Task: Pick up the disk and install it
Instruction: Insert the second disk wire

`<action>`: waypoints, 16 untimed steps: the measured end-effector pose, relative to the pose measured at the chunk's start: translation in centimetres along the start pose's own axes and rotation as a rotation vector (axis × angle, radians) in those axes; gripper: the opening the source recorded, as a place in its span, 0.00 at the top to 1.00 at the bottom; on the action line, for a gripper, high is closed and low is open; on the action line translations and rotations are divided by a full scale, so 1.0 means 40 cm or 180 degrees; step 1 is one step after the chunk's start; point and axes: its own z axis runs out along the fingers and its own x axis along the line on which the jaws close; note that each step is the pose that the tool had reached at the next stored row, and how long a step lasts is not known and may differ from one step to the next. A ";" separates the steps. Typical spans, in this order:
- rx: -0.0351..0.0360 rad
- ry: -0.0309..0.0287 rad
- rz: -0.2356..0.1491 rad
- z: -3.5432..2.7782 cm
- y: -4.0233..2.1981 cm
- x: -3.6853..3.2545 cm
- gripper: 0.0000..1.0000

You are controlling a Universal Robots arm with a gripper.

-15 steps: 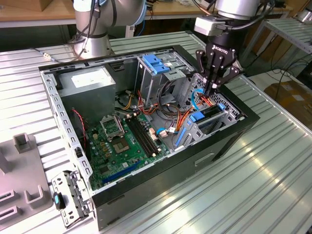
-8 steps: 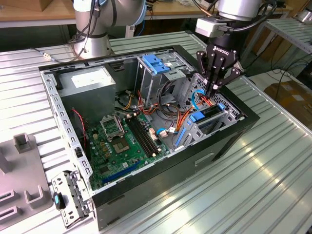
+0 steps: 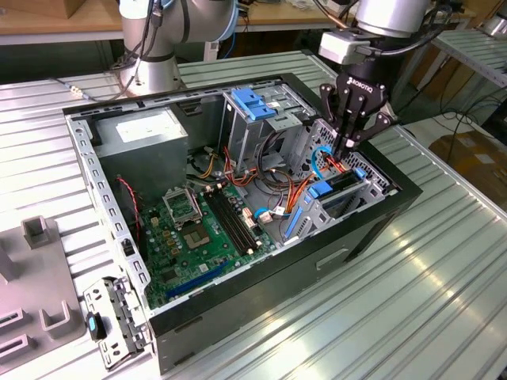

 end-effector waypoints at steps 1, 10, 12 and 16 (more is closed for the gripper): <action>0.0002 -0.0020 -0.0001 0.001 0.001 0.004 0.84; 0.0095 -0.0508 -0.0016 0.034 0.027 0.101 0.84; 0.0099 -0.0534 -0.0016 0.036 0.033 0.106 0.84; 0.0101 -0.0558 -0.0011 0.043 0.033 0.119 0.84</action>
